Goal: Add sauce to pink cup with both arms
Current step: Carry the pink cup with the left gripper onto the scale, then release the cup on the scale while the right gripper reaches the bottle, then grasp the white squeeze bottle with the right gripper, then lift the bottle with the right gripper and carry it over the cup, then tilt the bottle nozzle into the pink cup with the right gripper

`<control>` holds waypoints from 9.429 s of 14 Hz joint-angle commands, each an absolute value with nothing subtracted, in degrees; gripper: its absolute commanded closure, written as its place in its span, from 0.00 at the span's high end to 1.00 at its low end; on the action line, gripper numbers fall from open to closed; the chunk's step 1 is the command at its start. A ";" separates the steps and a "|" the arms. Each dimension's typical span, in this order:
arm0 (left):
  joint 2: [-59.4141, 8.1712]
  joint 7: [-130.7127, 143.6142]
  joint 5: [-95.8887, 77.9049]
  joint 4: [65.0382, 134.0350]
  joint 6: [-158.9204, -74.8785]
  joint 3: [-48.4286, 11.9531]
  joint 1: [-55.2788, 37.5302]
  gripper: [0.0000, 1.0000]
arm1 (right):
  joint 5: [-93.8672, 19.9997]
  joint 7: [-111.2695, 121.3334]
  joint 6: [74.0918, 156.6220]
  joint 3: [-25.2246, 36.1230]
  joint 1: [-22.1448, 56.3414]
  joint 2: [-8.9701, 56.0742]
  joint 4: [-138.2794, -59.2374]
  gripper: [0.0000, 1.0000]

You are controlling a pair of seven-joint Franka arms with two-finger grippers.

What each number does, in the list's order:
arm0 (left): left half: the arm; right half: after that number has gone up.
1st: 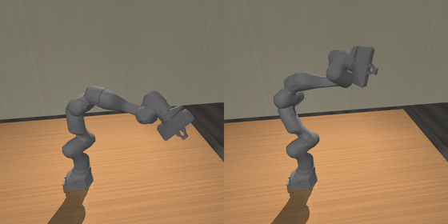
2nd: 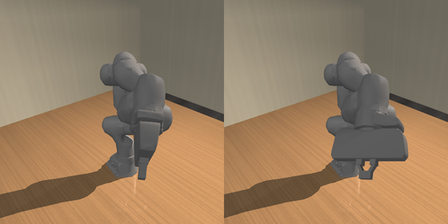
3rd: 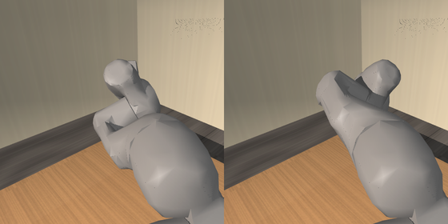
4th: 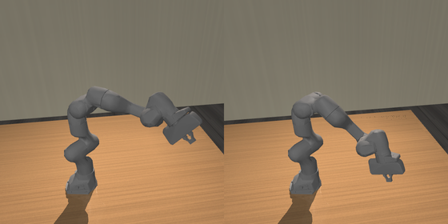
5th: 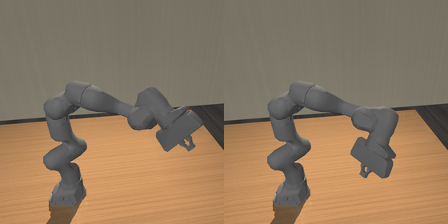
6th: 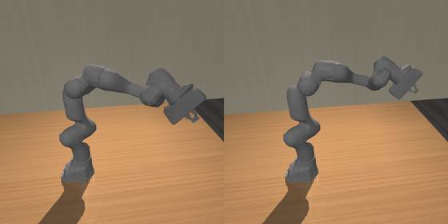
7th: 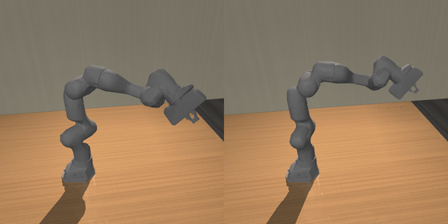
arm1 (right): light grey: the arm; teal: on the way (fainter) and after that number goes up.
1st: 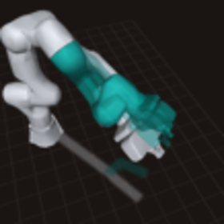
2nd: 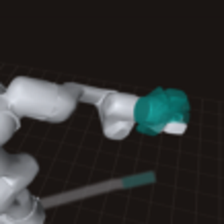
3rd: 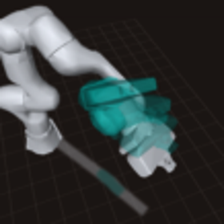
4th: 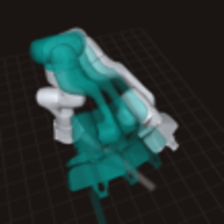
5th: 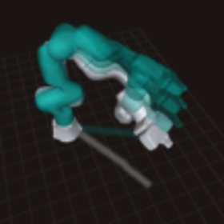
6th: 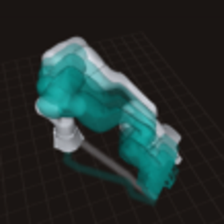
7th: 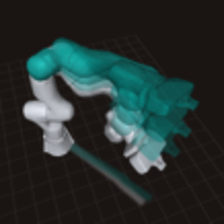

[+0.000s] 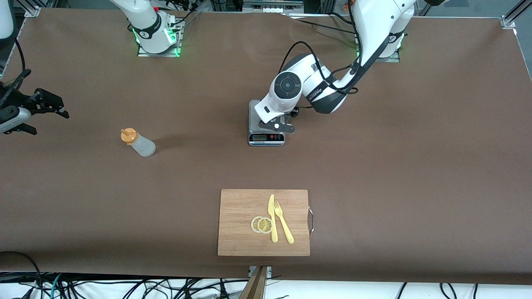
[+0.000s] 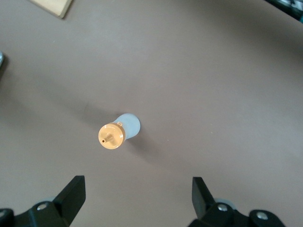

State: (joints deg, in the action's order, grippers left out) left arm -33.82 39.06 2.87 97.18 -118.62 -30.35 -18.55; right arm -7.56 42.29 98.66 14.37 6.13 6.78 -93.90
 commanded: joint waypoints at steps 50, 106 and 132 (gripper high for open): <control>-2.02 -3.87 -1.58 87.72 -82.88 -0.18 -4.04 1.00 | -64.60 148.97 87.28 13.97 -6.50 42.98 -102.74 0.64; -2.20 -3.96 -1.93 87.54 -83.06 -0.18 -4.22 1.00 | -4.84 48.25 109.34 13.80 55.02 23.64 -104.06 0.37; -2.20 -3.78 -2.11 87.54 -82.97 -0.18 -4.22 1.00 | -0.88 42.71 102.04 9.40 55.02 26.89 -99.41 0.38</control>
